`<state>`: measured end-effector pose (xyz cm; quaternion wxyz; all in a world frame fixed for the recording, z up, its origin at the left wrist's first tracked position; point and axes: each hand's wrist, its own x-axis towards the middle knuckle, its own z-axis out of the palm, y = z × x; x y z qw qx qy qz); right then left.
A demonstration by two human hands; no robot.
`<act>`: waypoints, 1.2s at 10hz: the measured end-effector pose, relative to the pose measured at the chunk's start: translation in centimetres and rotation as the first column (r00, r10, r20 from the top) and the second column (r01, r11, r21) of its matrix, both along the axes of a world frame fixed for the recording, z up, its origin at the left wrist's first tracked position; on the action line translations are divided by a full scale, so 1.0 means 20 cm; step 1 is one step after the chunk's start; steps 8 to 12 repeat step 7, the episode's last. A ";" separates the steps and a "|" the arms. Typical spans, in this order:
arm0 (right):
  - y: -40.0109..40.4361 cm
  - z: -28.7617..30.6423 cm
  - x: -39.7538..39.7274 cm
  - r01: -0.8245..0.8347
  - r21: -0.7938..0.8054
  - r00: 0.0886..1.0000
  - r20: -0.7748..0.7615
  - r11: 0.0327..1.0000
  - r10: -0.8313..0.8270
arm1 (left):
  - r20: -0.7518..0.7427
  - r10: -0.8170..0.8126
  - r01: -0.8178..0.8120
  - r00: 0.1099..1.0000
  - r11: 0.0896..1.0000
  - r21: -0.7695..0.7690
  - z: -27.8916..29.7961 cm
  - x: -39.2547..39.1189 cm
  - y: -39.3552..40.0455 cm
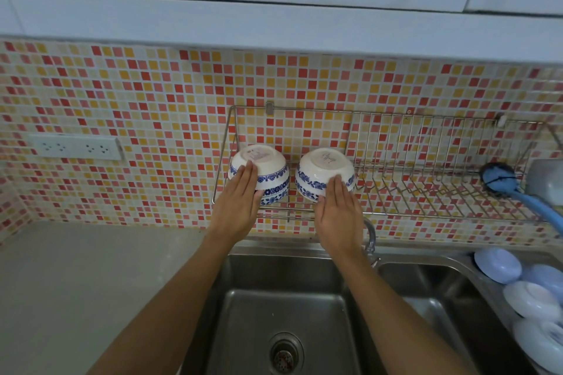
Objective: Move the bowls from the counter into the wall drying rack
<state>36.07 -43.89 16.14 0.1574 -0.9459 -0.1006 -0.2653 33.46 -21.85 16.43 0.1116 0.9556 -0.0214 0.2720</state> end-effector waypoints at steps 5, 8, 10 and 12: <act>-0.07 -0.06 -0.21 -0.055 -0.070 0.985 -0.165 0.996 0.043 | -0.115 0.037 -0.028 0.993 0.996 0.082 -0.06 -0.19 0.01; -0.04 0.14 -0.28 -0.054 -0.146 0.955 -0.295 0.988 0.008 | -0.344 0.012 0.020 0.939 0.996 0.090 0.09 -0.27 0.01; -0.04 0.14 -0.28 -0.054 -0.146 0.955 -0.295 0.988 0.008 | -0.344 0.012 0.020 0.939 0.996 0.090 0.09 -0.27 0.01; -0.04 0.14 -0.28 -0.054 -0.146 0.955 -0.295 0.988 0.008 | -0.344 0.012 0.020 0.939 0.996 0.090 0.09 -0.27 0.01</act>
